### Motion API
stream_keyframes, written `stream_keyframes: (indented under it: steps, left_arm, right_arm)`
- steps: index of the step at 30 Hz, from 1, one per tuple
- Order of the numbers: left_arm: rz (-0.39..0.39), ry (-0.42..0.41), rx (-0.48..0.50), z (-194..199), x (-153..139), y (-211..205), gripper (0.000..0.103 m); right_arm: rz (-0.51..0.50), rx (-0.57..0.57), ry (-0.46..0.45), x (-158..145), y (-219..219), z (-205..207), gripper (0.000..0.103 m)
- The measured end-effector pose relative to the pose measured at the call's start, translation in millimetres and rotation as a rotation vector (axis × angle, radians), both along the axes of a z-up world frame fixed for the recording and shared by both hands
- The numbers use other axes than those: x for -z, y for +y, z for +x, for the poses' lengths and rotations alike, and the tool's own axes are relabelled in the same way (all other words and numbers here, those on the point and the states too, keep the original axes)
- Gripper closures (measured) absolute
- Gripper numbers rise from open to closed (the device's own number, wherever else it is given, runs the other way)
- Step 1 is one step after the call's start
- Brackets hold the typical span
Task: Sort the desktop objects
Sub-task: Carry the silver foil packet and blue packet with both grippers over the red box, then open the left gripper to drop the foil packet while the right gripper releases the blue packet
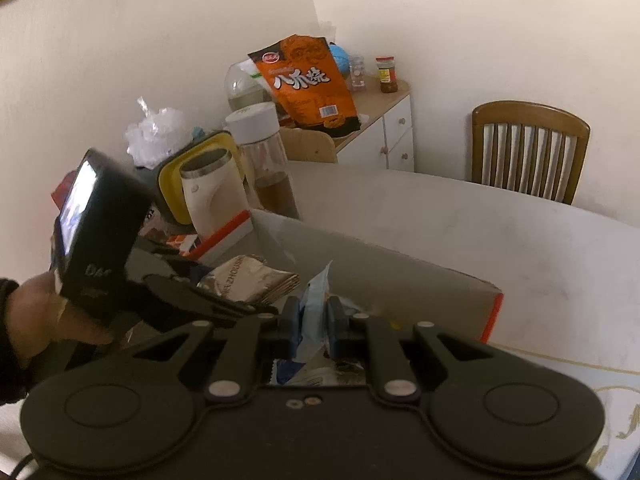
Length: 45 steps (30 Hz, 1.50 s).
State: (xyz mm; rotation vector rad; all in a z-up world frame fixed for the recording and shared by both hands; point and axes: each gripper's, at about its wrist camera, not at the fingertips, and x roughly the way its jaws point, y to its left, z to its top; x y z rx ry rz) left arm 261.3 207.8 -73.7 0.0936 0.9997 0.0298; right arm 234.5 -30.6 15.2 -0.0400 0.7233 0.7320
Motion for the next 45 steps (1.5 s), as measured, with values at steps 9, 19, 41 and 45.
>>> stream_keyframes:
  steps: [9, 19, 41, 45]
  left_arm:
    - [0.03, 0.028, 0.051, 15, 10, -9, 0.044]
    - [0.006, 0.122, 0.079, 29, 24, -8, 0.044]
    - [-0.122, 0.2, 0.059, 31, 29, -1, 0.029]
    - [-0.133, 0.184, 0.074, 26, 22, -7, 0.02]
  right_arm:
    - [-0.047, -0.007, 0.01, 21, 17, 4, 0.09]
    - [-0.104, -0.023, 0.024, 39, 27, 8, 0.09]
    - [-0.185, -0.089, 0.034, 42, 26, -2, 0.061]
    - [-0.169, -0.099, 0.026, 35, 18, -9, 0.052]
